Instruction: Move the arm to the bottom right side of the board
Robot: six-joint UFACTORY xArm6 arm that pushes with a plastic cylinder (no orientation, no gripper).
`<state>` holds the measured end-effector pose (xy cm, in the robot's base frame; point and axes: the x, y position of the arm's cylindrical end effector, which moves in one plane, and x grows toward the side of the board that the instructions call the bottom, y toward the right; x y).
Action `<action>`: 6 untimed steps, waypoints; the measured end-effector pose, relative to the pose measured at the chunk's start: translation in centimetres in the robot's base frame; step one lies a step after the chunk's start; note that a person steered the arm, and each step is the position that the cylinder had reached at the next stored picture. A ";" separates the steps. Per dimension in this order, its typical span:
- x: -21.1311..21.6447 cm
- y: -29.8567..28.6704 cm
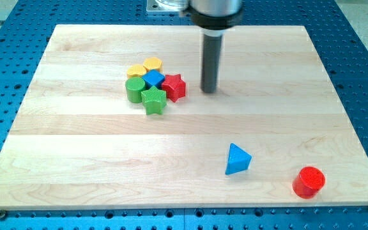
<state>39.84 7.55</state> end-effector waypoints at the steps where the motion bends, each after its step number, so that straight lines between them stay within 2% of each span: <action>1: 3.3 8.4; 2: 9.2 13.5; 3: 11.1 16.2; 4: 14.4 22.5; 5: 20.5 21.1; 6: 21.8 18.5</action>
